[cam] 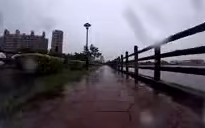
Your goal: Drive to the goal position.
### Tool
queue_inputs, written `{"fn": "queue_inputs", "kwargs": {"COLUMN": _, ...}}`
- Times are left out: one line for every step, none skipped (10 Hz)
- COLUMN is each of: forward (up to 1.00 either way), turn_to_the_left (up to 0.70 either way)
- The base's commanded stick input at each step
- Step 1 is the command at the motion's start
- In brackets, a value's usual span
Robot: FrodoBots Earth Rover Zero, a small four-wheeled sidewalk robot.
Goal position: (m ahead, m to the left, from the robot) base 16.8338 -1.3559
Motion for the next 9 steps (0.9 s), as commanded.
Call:
{"fn": "queue_inputs", "kwargs": {"forward": 1.0, "turn_to_the_left": 0.0}}
{"fn": "queue_inputs", "kwargs": {"forward": 1.0, "turn_to_the_left": 0.0}}
{"fn": "queue_inputs", "kwargs": {"forward": 1.0, "turn_to_the_left": 0.0}}
{"fn": "queue_inputs", "kwargs": {"forward": 1.0, "turn_to_the_left": 0.0}}
{"fn": "queue_inputs", "kwargs": {"forward": 1.0, "turn_to_the_left": 0.02}}
{"fn": "queue_inputs", "kwargs": {"forward": 1.0, "turn_to_the_left": 0.05}}
{"fn": "queue_inputs", "kwargs": {"forward": 1.0, "turn_to_the_left": 0.03}}
{"fn": "queue_inputs", "kwargs": {"forward": 1.0, "turn_to_the_left": 0.0}}
{"fn": "queue_inputs", "kwargs": {"forward": 1.0, "turn_to_the_left": 0.0}}
